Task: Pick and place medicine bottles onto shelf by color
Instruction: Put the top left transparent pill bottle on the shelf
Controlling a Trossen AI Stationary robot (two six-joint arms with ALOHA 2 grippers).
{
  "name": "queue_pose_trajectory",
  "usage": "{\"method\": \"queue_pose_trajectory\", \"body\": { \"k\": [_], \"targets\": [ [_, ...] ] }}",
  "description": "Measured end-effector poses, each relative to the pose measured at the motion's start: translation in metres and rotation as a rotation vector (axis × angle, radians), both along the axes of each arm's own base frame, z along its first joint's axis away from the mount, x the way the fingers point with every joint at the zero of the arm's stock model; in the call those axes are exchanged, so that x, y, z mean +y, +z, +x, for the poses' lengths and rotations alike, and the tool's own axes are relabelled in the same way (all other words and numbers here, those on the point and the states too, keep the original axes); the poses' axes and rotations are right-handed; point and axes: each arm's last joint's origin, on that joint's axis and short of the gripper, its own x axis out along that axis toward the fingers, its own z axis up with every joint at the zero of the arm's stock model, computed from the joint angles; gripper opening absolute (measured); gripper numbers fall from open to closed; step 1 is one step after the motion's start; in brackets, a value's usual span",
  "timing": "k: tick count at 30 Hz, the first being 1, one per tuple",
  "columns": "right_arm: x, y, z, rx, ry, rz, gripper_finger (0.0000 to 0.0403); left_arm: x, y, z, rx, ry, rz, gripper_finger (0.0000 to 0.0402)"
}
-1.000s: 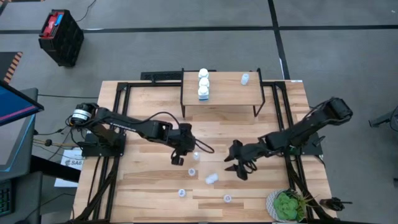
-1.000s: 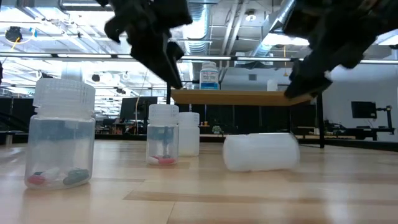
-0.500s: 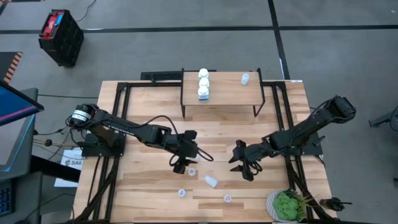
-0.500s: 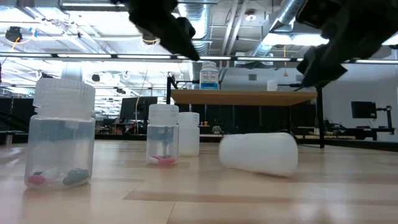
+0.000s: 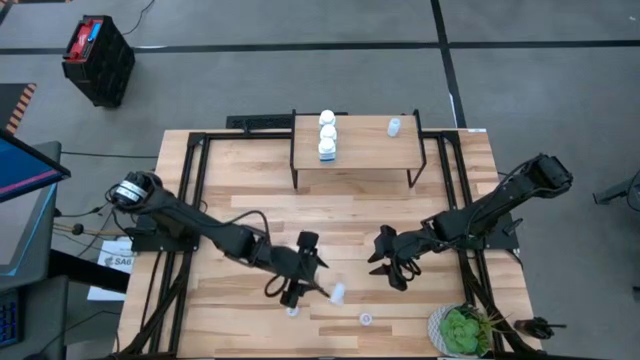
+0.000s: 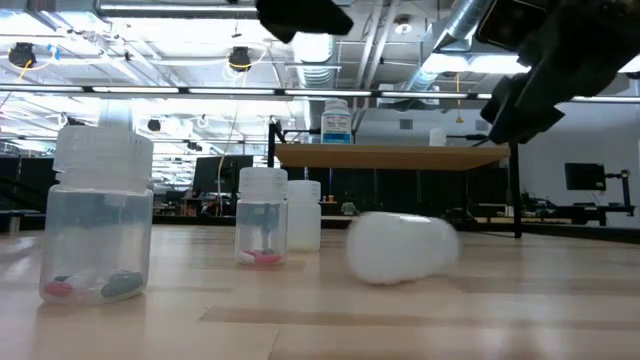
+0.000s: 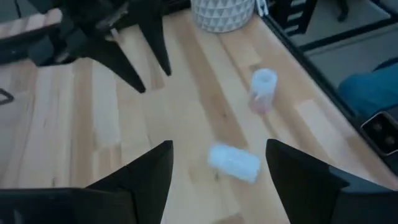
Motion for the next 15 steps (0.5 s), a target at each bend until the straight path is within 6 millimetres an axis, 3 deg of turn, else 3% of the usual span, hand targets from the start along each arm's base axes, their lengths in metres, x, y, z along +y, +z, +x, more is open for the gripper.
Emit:
{"method": "queue_pose_trajectory", "body": {
  "k": [6, 15],
  "targets": [
    [0.005, 0.000, -0.002, 0.011, -0.004, 0.030, 0.0179, -0.016, -0.012, -0.010, 0.092, 0.052, -0.007, 0.0245],
    [0.013, 0.001, -0.006, 0.018, -0.001, 0.071, 0.0165, -0.012, -0.031, -0.021, 0.291, 0.173, 0.015, 0.0245]
  ]
}}
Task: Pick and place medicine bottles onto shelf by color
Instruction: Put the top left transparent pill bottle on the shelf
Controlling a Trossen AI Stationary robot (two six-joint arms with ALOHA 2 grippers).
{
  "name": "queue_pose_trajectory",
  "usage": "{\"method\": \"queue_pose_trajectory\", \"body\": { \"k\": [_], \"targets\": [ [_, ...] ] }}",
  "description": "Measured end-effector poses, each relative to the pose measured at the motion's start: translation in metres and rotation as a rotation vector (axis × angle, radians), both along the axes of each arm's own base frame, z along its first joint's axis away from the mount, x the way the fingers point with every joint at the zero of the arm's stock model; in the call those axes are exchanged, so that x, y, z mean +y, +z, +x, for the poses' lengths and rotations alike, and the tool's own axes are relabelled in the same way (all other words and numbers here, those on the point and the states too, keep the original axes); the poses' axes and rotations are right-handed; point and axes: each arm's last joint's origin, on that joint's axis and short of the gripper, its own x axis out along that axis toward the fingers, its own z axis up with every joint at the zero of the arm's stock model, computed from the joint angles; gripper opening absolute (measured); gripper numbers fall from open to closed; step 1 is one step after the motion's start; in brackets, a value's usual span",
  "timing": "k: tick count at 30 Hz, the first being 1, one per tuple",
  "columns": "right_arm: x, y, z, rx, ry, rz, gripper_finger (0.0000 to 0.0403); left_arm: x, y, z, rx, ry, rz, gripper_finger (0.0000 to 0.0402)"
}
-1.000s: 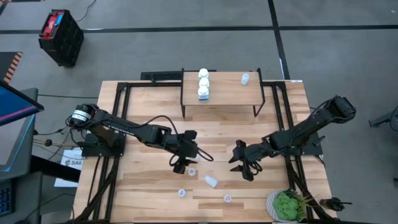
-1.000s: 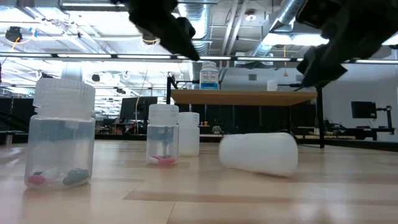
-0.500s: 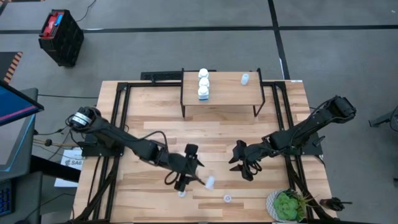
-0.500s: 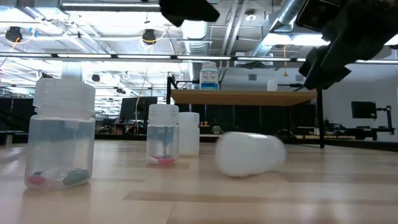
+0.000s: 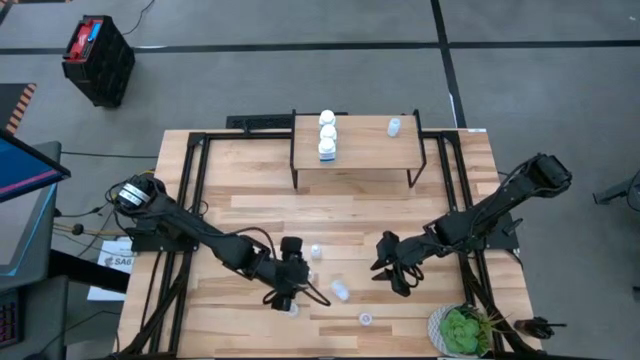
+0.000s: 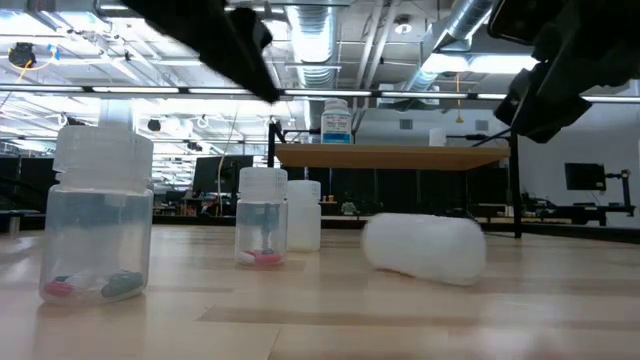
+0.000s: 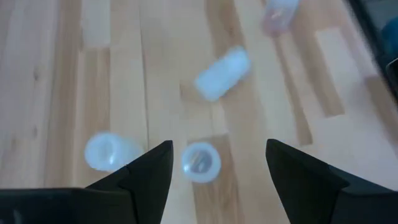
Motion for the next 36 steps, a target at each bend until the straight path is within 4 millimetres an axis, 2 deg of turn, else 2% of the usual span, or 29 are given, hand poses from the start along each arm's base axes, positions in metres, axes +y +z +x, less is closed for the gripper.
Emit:
{"method": "queue_pose_trajectory", "body": {
  "k": [3, 7, 12, 20, 27, 36],
  "targets": [
    [0.000, 0.000, 0.000, 0.003, -0.006, 0.008, 0.0162, -0.001, -0.007, 0.006, 0.005, 0.002, -0.031, 0.0245],
    [0.000, 0.001, 0.000, -0.001, -0.014, 0.021, 0.0158, -0.002, -0.026, 0.011, 0.055, 0.009, 0.001, 0.0245],
    [0.000, 0.001, 0.001, -0.007, -0.014, 0.024, 0.0154, 0.000, -0.037, 0.015, 0.081, 0.034, 0.030, 0.0245],
    [0.001, 0.001, 0.001, -0.011, -0.012, 0.022, 0.0148, 0.004, -0.037, 0.016, 0.083, 0.050, 0.044, 0.0245],
    [0.000, 0.002, 0.001, -0.013, -0.011, 0.021, 0.0148, 0.002, -0.055, 0.021, 0.122, 0.053, 0.020, 0.0245],
    [0.001, 0.001, 0.001, -0.012, -0.009, 0.018, 0.0140, 0.002, -0.055, 0.022, 0.112, 0.059, 0.016, 0.0245]
  ]
}}
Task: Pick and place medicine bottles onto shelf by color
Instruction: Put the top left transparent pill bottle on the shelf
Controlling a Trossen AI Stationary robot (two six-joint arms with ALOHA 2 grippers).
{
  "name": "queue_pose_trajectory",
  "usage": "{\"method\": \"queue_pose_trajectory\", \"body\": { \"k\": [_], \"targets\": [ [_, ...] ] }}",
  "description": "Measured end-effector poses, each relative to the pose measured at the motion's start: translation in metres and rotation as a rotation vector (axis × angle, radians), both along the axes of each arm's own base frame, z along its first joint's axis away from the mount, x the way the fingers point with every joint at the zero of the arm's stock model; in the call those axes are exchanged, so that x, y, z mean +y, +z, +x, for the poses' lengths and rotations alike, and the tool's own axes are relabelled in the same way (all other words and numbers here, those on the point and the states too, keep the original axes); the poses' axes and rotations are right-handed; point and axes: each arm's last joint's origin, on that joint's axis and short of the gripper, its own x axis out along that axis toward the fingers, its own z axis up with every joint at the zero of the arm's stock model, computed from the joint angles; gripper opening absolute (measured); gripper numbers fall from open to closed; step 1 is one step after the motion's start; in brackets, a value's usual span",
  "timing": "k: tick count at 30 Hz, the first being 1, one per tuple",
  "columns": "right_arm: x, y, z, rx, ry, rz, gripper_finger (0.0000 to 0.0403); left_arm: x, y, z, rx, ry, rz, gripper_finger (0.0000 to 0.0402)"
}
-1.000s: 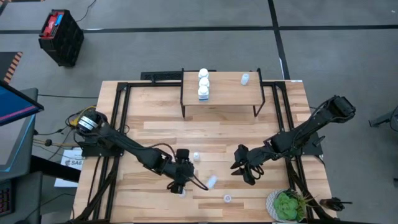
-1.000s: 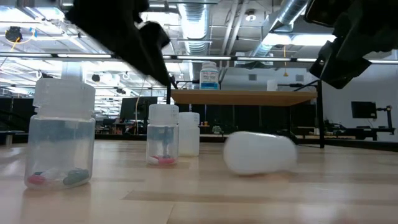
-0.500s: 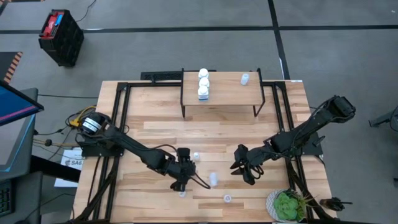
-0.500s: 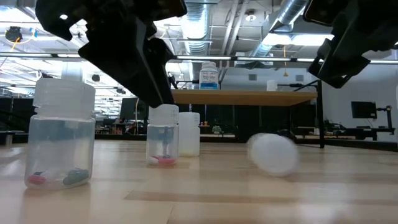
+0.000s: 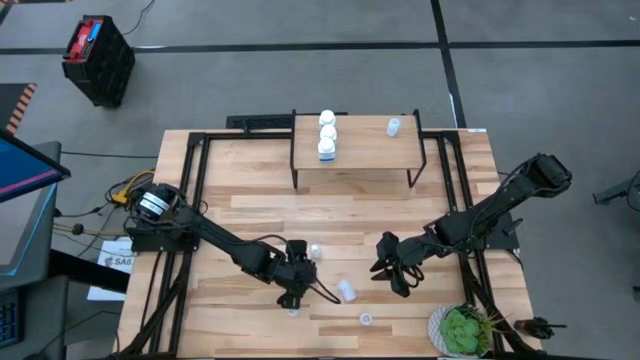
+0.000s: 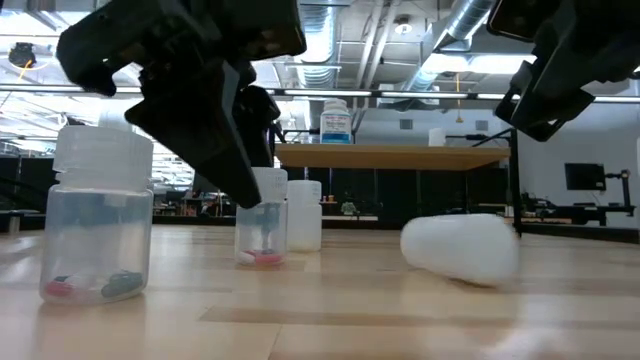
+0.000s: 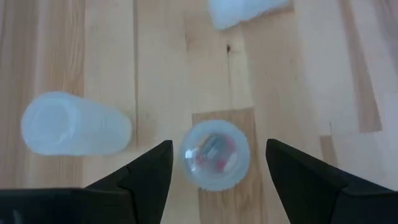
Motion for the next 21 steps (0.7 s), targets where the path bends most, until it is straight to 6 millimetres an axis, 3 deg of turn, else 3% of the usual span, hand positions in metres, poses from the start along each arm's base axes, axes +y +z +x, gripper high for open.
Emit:
{"method": "queue_pose_trajectory", "body": {
  "k": [12, 21],
  "targets": [
    [0.0001, 0.0001, 0.0001, -0.002, 0.000, 0.001, 0.0135, 0.0011, 0.0005, 0.0012, -0.012, 0.003, 0.011, 0.0239],
    [0.0001, 0.0002, 0.0001, -0.002, 0.000, 0.001, 0.0133, 0.0010, 0.0006, 0.0012, -0.012, -0.011, 0.016, 0.0151]
  ]
}}
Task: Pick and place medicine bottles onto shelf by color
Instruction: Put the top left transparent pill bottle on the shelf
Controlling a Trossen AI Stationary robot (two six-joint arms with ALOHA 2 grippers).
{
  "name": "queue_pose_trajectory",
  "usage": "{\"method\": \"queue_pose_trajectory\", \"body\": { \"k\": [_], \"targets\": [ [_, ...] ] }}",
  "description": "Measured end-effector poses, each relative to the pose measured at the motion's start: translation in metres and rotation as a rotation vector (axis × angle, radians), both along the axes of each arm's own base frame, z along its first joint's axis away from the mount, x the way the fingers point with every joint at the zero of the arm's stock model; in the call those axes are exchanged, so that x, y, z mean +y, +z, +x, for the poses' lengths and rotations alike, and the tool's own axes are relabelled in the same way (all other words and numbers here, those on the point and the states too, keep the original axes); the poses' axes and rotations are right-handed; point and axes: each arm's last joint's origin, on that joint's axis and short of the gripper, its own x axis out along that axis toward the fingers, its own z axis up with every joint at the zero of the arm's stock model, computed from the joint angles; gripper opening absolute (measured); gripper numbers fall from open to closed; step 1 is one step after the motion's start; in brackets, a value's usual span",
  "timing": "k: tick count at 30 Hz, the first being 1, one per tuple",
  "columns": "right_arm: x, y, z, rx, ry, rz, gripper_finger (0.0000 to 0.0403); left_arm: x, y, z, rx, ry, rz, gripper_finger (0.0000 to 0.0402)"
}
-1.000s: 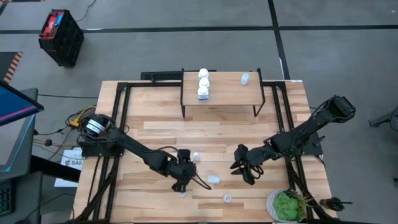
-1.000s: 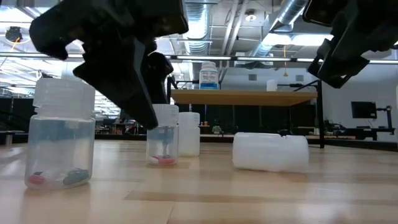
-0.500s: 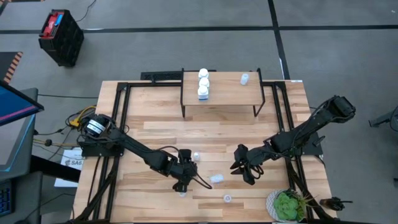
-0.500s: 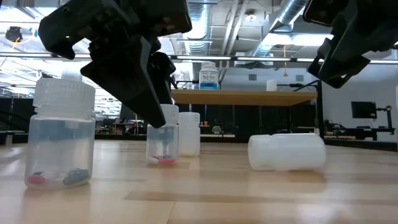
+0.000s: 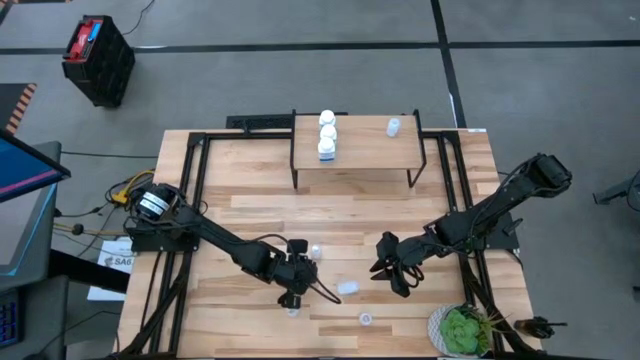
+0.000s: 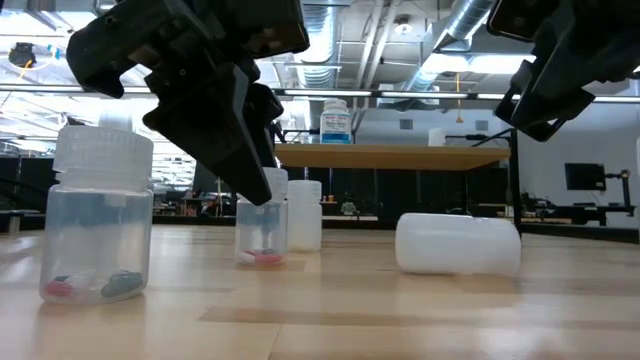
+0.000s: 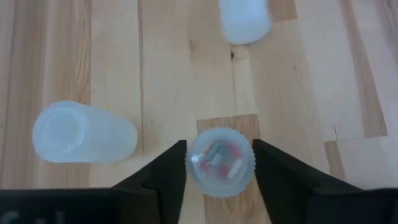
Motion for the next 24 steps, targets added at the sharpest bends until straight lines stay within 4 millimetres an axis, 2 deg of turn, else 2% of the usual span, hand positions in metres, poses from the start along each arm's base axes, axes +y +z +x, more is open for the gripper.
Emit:
{"method": "queue_pose_trajectory", "body": {
  "k": [4, 9, 12, 18, 24],
  "targets": [
    [0.000, 0.000, 0.000, 0.004, -0.006, 0.009, 0.0133, 0.001, 0.001, 0.000, -0.003, -0.006, 0.004, 0.0108],
    [0.001, 0.001, 0.000, 0.026, -0.061, 0.080, 0.0132, 0.005, 0.003, 0.001, 0.005, -0.024, 0.002, 0.0107],
    [0.001, 0.000, 0.000, 0.029, -0.066, 0.085, 0.0132, 0.008, 0.013, 0.008, -0.003, -0.048, -0.028, 0.0107],
    [-0.001, 0.000, 0.001, 0.051, -0.120, 0.134, 0.0132, 0.018, 0.062, 0.032, -0.053, -0.143, -0.036, 0.0119],
    [0.000, 0.000, 0.000, 0.050, -0.116, 0.128, 0.0133, 0.054, 0.121, 0.054, -0.127, -0.153, 0.046, 0.0108]
  ]
}}
